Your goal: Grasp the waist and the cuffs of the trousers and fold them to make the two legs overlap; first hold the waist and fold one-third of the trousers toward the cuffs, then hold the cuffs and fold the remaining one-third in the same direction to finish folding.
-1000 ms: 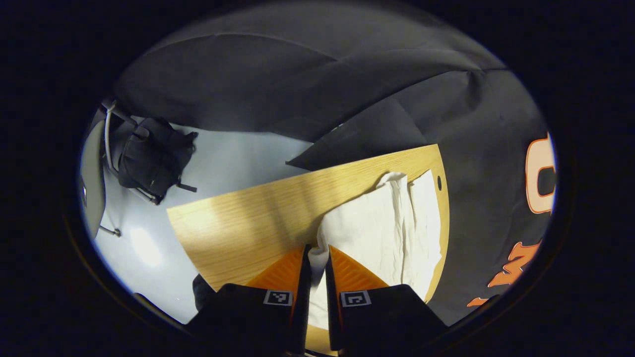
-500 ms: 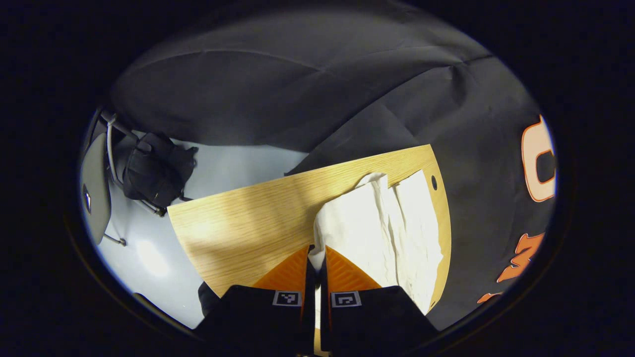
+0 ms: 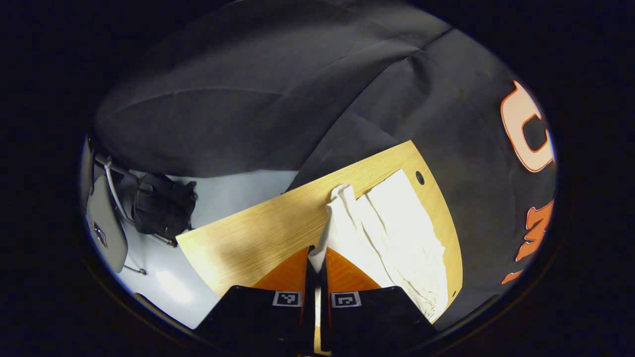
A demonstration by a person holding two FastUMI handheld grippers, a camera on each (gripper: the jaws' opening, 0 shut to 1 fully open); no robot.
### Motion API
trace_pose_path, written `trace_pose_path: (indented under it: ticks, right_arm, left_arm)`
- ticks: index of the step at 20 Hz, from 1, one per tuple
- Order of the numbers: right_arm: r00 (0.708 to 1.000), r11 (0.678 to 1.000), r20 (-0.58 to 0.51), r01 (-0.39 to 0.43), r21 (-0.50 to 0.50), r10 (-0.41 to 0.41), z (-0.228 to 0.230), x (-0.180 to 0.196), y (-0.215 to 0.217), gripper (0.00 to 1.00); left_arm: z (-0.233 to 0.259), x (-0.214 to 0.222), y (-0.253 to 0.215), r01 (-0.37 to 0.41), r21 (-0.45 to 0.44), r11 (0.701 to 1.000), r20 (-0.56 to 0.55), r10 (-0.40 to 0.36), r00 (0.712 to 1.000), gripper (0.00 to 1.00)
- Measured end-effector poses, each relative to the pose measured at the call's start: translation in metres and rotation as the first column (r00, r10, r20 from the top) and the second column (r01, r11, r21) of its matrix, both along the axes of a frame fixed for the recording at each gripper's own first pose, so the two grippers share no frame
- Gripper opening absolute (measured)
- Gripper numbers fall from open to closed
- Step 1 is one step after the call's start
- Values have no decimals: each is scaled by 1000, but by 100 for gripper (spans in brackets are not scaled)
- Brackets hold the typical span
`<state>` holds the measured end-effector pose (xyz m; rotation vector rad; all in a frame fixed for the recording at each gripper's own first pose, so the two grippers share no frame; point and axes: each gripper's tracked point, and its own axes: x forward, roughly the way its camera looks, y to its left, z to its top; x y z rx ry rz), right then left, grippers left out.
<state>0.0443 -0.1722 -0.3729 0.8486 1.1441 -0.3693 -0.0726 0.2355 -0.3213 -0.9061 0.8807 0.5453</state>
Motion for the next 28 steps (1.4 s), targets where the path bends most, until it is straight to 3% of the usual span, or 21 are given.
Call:
trace_pose_path:
  ticks: [1,3,4,8,13,15,23,28]
  right_arm:
    - [1000,1000,1,12,-2,-12,-5,-3,-2,48]
    - [999,999,3,46,14,-46,-7,-4,-10,30]
    - [997,997,8,70,40,-71,-7,-3,-11,16]
    - [996,988,5,87,130,-88,1,-3,-17,5]
    - [995,982,27,89,168,-95,36,9,-31,4]
    - [989,974,41,130,183,-140,49,20,-31,4]
    - [984,978,108,123,168,-142,105,58,-21,3]
    - [989,991,126,58,120,-73,126,77,-14,3]
  left_arm:
    - [2,2,2,3,12,1000,4,-3,1000,8]
    - [9,7,2,3,21,1000,5,-3,1000,8]
    - [13,7,2,-2,24,1000,8,1,1000,8]
    - [25,8,5,-14,29,999,20,14,1000,8]
    - [49,20,6,27,39,999,52,-29,998,8]
    - [56,37,1,80,46,996,67,-83,994,8]
    - [76,92,11,279,99,955,87,-288,954,8]
    - [75,129,15,352,103,930,69,-359,931,8]
